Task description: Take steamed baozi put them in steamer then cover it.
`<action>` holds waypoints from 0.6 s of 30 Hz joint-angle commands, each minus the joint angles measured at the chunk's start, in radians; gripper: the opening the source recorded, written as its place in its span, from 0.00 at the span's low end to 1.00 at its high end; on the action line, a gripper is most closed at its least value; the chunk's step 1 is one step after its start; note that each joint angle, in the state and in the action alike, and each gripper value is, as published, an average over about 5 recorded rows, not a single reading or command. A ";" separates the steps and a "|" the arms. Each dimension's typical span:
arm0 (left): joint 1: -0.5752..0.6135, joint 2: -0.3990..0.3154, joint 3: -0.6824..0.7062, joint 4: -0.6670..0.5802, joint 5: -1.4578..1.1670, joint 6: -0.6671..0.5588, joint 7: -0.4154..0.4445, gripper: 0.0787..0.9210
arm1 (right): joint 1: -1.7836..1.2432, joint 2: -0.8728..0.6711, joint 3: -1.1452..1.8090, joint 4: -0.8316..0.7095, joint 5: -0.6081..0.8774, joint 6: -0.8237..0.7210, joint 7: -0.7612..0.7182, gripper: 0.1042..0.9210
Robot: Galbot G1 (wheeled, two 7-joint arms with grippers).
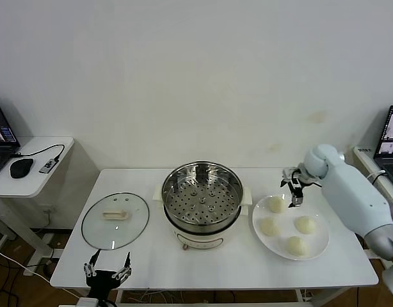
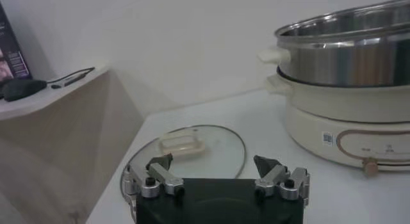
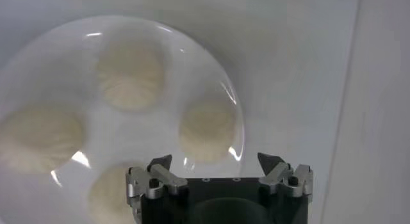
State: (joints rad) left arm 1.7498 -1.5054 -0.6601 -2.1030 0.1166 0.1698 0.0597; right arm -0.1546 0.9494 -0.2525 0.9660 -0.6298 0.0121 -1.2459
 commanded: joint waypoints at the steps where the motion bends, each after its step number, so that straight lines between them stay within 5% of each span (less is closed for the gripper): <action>1: 0.001 0.000 0.001 0.002 0.001 0.001 0.000 0.88 | -0.027 0.040 0.020 -0.050 -0.033 0.011 0.050 0.88; 18: 0.007 -0.002 0.006 0.009 0.003 0.000 -0.001 0.88 | -0.057 0.062 0.050 -0.092 -0.041 0.004 0.110 0.88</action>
State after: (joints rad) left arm 1.7556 -1.5076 -0.6543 -2.0942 0.1195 0.1698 0.0588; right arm -0.2037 1.0039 -0.2107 0.8918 -0.6641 0.0156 -1.1592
